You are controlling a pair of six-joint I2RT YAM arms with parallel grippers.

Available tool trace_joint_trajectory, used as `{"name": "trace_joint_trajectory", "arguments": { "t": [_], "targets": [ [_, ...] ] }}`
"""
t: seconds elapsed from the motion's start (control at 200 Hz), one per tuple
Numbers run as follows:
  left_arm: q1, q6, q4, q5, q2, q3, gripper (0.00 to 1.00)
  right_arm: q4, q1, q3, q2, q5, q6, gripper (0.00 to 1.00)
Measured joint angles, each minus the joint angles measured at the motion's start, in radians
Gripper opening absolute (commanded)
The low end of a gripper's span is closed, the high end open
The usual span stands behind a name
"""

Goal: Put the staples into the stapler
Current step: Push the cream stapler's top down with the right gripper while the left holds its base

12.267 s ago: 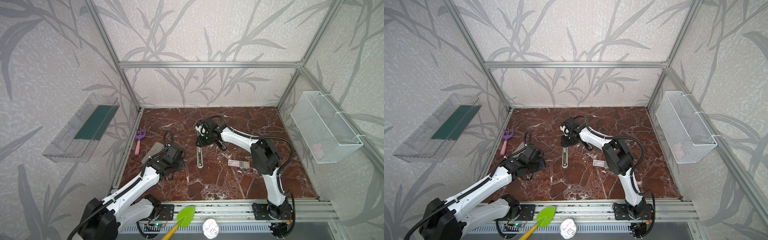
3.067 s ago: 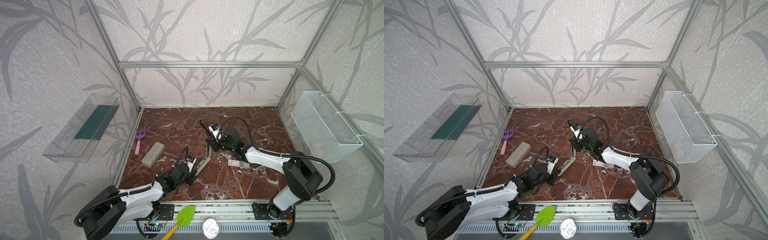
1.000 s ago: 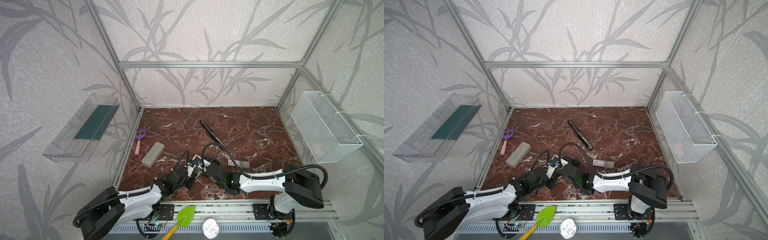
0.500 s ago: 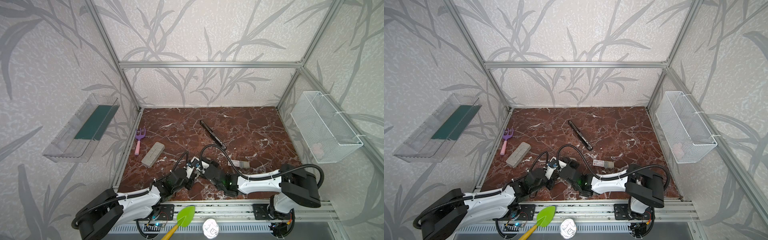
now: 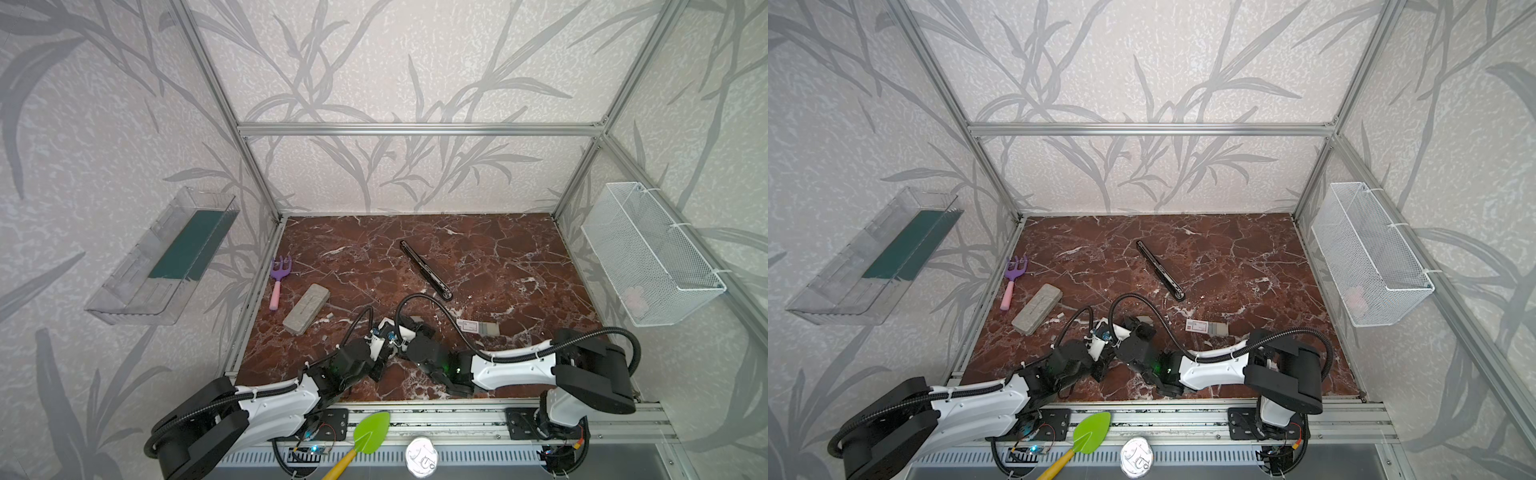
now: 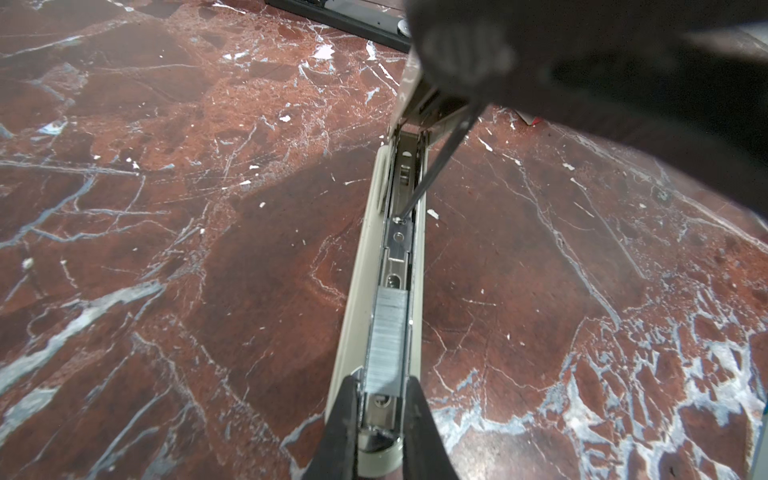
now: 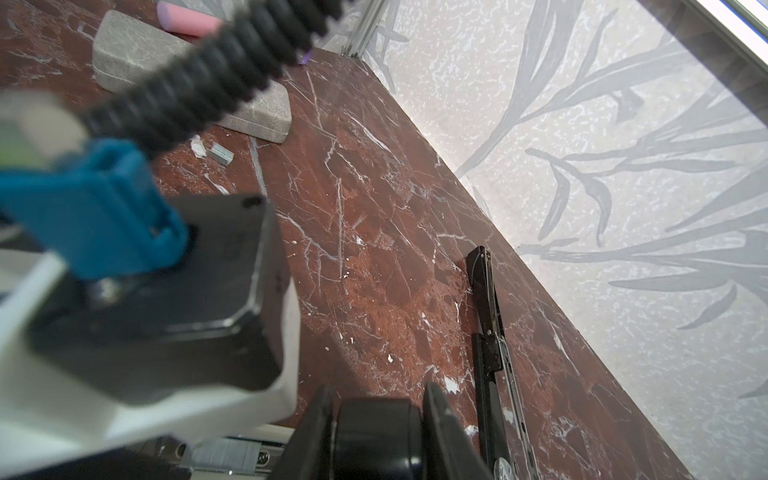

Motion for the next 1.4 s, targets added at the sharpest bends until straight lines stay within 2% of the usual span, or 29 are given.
{"name": "trace_joint_trajectory", "arguments": {
  "t": [0.345,0.64,0.74,0.81,0.905,1.065,1.225,1.4],
  "targets": [
    [0.000,0.009,0.047,-0.007,0.015,-0.015,0.01,0.037,0.015,0.000,0.030,0.024,-0.029,0.26],
    [-0.001,0.009,0.047,-0.008,0.014,-0.016,0.00,0.051,0.022,0.000,0.040,0.035,-0.040,0.35],
    [-0.001,0.009,0.050,-0.008,0.014,-0.016,0.00,0.057,0.026,0.000,0.055,0.016,-0.016,0.43],
    [0.000,0.001,0.068,-0.013,0.014,-0.015,0.00,0.066,0.049,0.000,0.080,-0.047,0.018,0.46],
    [0.009,-0.005,0.066,-0.047,0.013,-0.023,0.00,0.090,0.090,0.000,0.088,-0.056,0.052,0.46],
    [0.013,-0.011,0.065,-0.063,0.009,-0.023,0.00,0.110,0.089,0.000,0.088,-0.058,0.070,0.47],
    [0.013,-0.013,0.056,-0.076,0.003,-0.023,0.00,0.119,0.090,0.000,0.088,-0.045,0.083,0.51],
    [0.013,-0.019,0.039,-0.103,0.000,-0.016,0.00,0.101,0.090,-0.006,0.071,-0.030,0.102,0.51]
  ]
}}
